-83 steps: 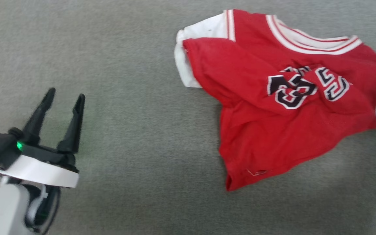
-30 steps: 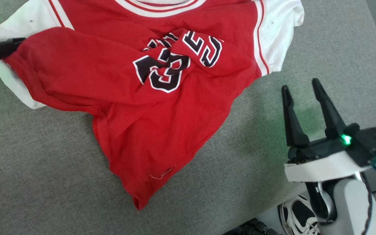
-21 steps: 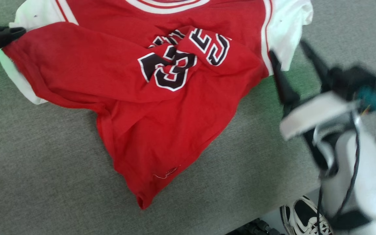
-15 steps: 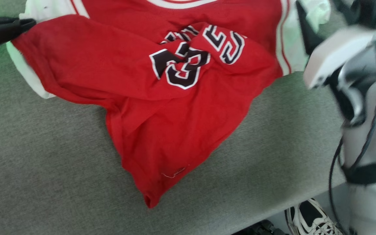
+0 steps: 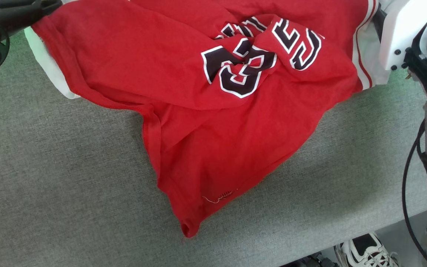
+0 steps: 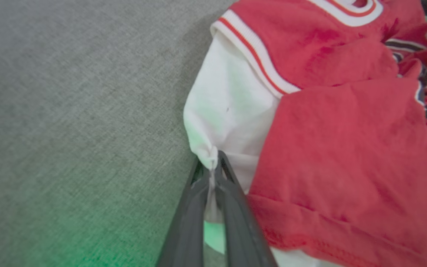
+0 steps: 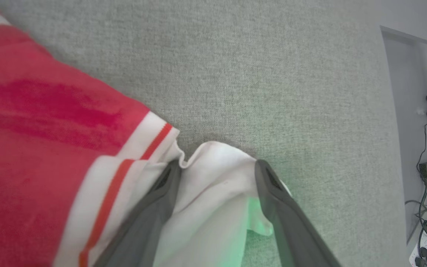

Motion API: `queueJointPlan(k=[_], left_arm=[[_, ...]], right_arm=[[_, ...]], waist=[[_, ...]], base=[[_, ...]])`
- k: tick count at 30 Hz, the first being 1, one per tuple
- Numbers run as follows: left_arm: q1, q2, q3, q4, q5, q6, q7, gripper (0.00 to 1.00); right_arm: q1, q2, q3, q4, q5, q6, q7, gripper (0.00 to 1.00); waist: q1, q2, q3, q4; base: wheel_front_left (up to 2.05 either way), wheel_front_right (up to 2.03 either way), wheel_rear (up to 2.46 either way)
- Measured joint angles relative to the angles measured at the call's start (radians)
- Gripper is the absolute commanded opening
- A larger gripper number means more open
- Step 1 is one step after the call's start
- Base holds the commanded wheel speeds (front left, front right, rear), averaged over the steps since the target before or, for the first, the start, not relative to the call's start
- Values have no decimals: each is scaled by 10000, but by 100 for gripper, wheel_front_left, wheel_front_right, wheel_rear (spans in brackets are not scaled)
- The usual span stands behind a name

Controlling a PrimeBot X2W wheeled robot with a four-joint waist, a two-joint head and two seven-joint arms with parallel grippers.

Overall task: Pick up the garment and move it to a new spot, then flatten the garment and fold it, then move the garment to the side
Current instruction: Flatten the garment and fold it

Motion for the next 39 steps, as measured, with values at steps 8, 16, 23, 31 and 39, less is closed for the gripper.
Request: queueJointPlan(k=[8,16,23,31,39], left_arm=[[-237,56,-132,-132,-67,-2,-117,0],[-279,-169,-274,-33,-316,2,-830,0],[-17,-610,-102,40,-986,2,-2274,0],[441,-855,598,230,-1476,2,-3927,0],[271,-1160,1151,1584,-736,2,-5881,0]], right_arm=[[-256,240,-88,194,125,-40,380,25],[-279,493,-403,236,-188,-19,-113,0],[-452,443,-899,-355,-134,6,-1429,0],[-955,359,-1360,-917,-94,6,-1645,0],[-2956,775,-2251,-117,-1540,6,-3012,0]], waist=[[0,0,167,57],[0,0,-18,81],[-1,0,-699,308],[0,0,-1741,947],[0,0,-2073,1969]], base=[[0,0,0],[0,0,0],[0,0,0],[0,0,0],[0,0,0]])
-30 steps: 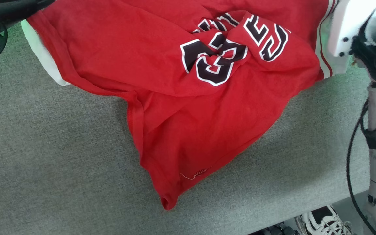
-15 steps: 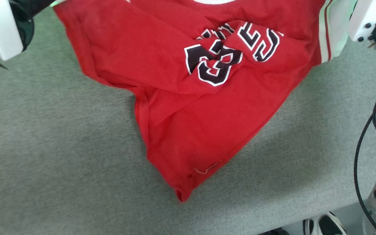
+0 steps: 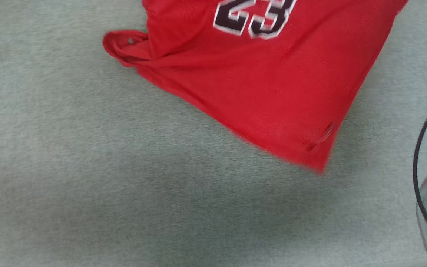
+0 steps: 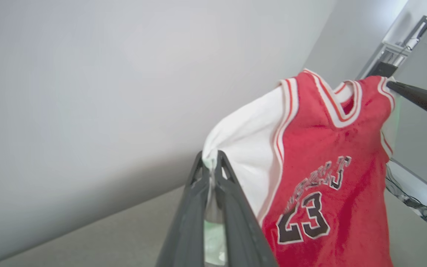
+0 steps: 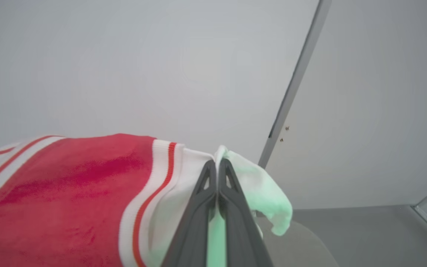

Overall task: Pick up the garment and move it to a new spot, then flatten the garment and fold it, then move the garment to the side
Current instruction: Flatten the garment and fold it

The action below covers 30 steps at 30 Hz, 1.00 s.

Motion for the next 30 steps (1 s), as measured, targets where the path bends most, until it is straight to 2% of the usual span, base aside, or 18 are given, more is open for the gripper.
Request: queueJointPlan(k=[4,9,12,15,19,23,27,30], left_arm=[[-833,-372,508,1384,188,2,-1087,0],[-1978,-938,1147,2518,230,0,-2176,0],[-2247,-1099,1519,2700,-8,0,-2470,0],[-2037,-970,1469,2474,-217,0,-2504,0],[-710,-512,1185,1593,-520,0,-2535,0],[1070,-75,1022,435,-966,2,-2658,0],[3219,194,1104,-562,-1197,2,-2723,0],[4947,148,1806,-1089,-1208,2,-2727,0]], right_arm=[[-1651,351,-196,876,-963,2,-1231,0],[-3605,458,-660,2077,-2098,4,-2661,0],[-4363,462,-640,2968,-2243,4,-3338,0],[-4544,462,-464,3962,-2307,4,-3668,0],[-3964,458,-174,4769,-1958,4,-3965,0],[-2521,454,311,5043,-1522,4,-4119,0],[-410,456,959,4815,-548,4,-4105,0],[1446,443,1557,4061,125,2,-3898,0]], waist=[[0,0,92,361],[0,0,140,682],[0,0,-16,820],[0,0,-227,897],[0,0,-502,945],[0,0,-744,976],[0,0,-976,985],[0,0,-1174,998]], base=[[0,0,0],[0,0,0],[0,0,0],[0,0,0],[0,0,0],[0,0,0],[0,0,0],[0,0,0]])
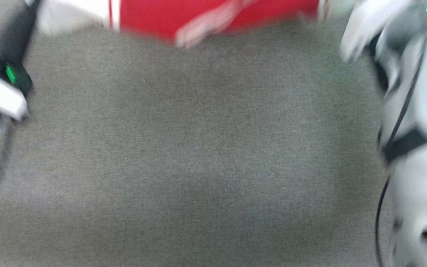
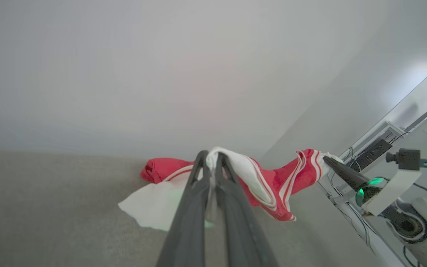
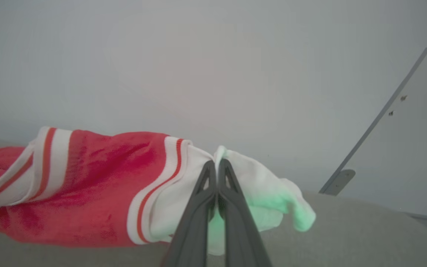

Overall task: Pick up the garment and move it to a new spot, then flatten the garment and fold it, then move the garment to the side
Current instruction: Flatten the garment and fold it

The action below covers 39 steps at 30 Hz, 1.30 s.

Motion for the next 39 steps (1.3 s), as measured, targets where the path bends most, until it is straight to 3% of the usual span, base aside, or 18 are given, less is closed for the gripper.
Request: queueJointPlan(k=[3,7,12,18,25,32,35,39], left_arm=[[1883,-150,556,-573,293,0,-10,0],[4077,-414,1137,-1275,815,0,-12,0],[6088,-585,1620,-1689,1492,0,-12,0],[7665,-487,2109,-2121,2002,0,-12,0],[9319,-228,2901,-2830,2019,0,-12,0],[11082,-33,3927,-3361,1889,0,-12,0],[11450,-174,4157,-3568,1870,0,-12,0],[11315,-416,3739,-3570,1950,0,-13,0]], right_arm=[[1932,-29,784,-1189,880,0,426,0],[4484,-660,1407,-3308,1820,8,1396,0],[7325,-980,1177,-5971,2709,-2,2976,0],[9639,-943,922,-8182,3553,-2,4658,0],[11564,-880,654,-9869,4121,-2,5923,0],[13141,-660,-77,-11129,4523,-2,6408,0],[13239,-667,-349,-11168,4449,-2,6303,0],[12879,-884,-232,-10379,4219,-2,6228,0]], waist=[[0,0,-199,5],[0,0,-437,57],[0,0,-655,195],[0,0,-783,311],[0,0,-829,402],[0,0,-756,442],[1,0,-720,415],[0,0,-704,376]], base=[[0,0,0],[0,0,0],[0,0,0],[0,0,0],[0,0,0],[0,0,0],[0,0,0],[0,0,0]])
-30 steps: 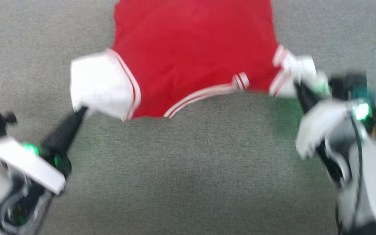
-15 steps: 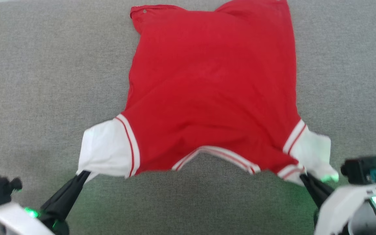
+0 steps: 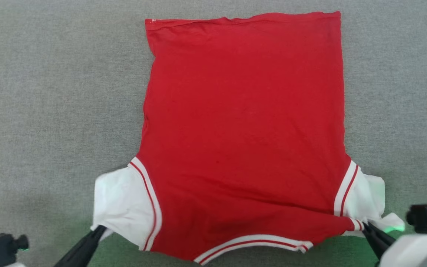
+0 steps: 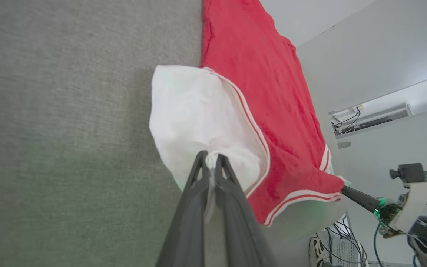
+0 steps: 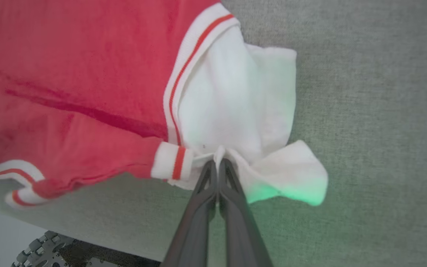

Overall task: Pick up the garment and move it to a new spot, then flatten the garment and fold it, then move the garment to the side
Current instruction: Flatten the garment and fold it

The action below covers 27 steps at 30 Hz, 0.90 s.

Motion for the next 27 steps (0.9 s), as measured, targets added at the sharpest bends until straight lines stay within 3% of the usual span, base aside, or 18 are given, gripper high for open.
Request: queueJointPlan(k=[5,11,12,13,14,17,21,27], left_arm=[[-676,-136,-752,385,0,0,-13,0],[-1104,-232,-1118,637,-19,0,-15,0],[-1154,-238,-1143,639,-19,0,-15,0],[-1165,-238,-1175,648,-19,0,-15,0],[-1177,-236,-1212,654,-17,0,-15,0],[-1249,-230,-1233,633,35,0,-15,0],[-1315,-221,-1229,353,236,0,-15,0],[-1802,-261,-1337,-65,625,0,-15,0]], right_arm=[[-591,-236,408,1185,-174,0,-169,0],[-823,-274,660,1636,-190,0,-458,0],[-835,-309,700,1657,-203,0,-514,17],[-837,-362,748,1641,-245,0,-598,48],[-837,-399,769,1601,-286,0,-694,100],[-832,-387,773,1254,-69,0,-685,100],[-1115,-485,12,-59,192,0,-92,100],[-3753,-1070,-744,-589,-382,0,1373,100]], waist=[[0,0,43,-11],[0,0,126,13],[0,0,142,15],[0,0,160,18],[0,0,177,20],[0,0,213,44],[0,0,358,205],[0,0,824,505]], base=[[0,0,0],[0,0,0],[0,0,0],[0,0,0],[0,0,0],[0,0,0],[0,0,0],[0,0,0]])
